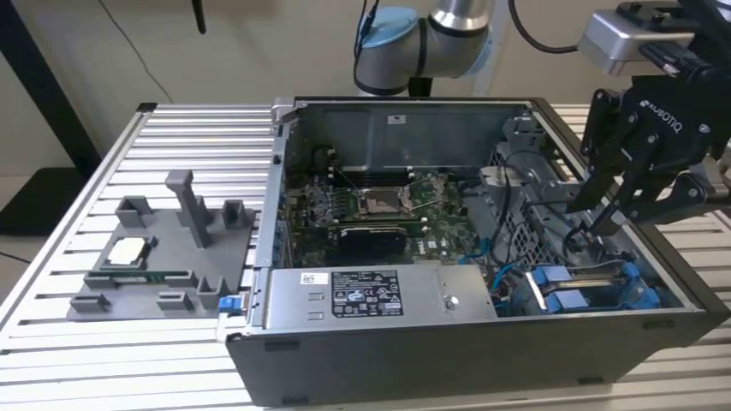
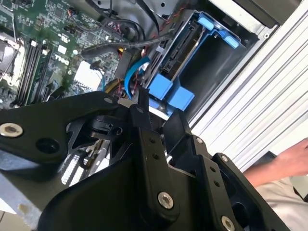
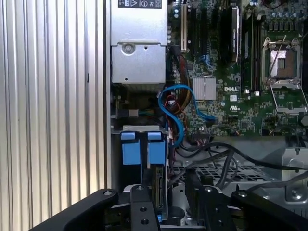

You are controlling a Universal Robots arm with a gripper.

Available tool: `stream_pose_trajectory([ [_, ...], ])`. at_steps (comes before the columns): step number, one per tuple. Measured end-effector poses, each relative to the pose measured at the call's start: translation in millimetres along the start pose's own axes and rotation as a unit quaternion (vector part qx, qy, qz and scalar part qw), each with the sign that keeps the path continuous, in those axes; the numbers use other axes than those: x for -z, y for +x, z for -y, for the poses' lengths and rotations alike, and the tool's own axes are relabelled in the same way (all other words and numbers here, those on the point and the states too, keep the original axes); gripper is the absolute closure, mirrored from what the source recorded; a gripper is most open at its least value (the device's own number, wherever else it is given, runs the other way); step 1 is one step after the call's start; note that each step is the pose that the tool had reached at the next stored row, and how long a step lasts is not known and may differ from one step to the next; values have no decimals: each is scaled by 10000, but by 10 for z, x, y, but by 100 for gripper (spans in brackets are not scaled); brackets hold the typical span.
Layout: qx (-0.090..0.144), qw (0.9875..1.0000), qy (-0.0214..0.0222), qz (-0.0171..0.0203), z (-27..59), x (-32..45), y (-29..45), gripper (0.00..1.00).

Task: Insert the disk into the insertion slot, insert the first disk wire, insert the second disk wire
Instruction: 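Insert the first disk wire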

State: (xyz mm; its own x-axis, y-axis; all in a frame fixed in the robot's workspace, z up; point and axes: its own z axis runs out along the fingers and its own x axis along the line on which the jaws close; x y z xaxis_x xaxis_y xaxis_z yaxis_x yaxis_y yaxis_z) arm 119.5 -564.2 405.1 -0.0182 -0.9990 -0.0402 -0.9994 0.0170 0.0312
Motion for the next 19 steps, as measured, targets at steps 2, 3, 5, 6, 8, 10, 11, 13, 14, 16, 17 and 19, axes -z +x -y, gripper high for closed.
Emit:
stream_pose_trajectory([
  [2,3,10000,27,1,1,-7,-11,60],
  [3,3,10000,27,1,1,-7,-11,60],
  [5,3,10000,27,0,1,-7,-11,60],
  [6,3,10000,27,0,0,-8,-11,60],
  [8,3,10000,27,2,0,-10,-15,60],
  [10,2,10000,28,8,1,-13,-17,60],
  [11,2,10000,27,12,1,-15,-18,60],
  [13,3,10000,27,20,2,-20,-26,60],
  [14,3,10000,27,23,2,-23,-33,60],
  [16,4,10000,27,30,2,-30,-48,60],
  [17,4,10000,27,33,2,-33,-56,60],
  [19,4,10000,27,40,2,-38,-70,60],
])
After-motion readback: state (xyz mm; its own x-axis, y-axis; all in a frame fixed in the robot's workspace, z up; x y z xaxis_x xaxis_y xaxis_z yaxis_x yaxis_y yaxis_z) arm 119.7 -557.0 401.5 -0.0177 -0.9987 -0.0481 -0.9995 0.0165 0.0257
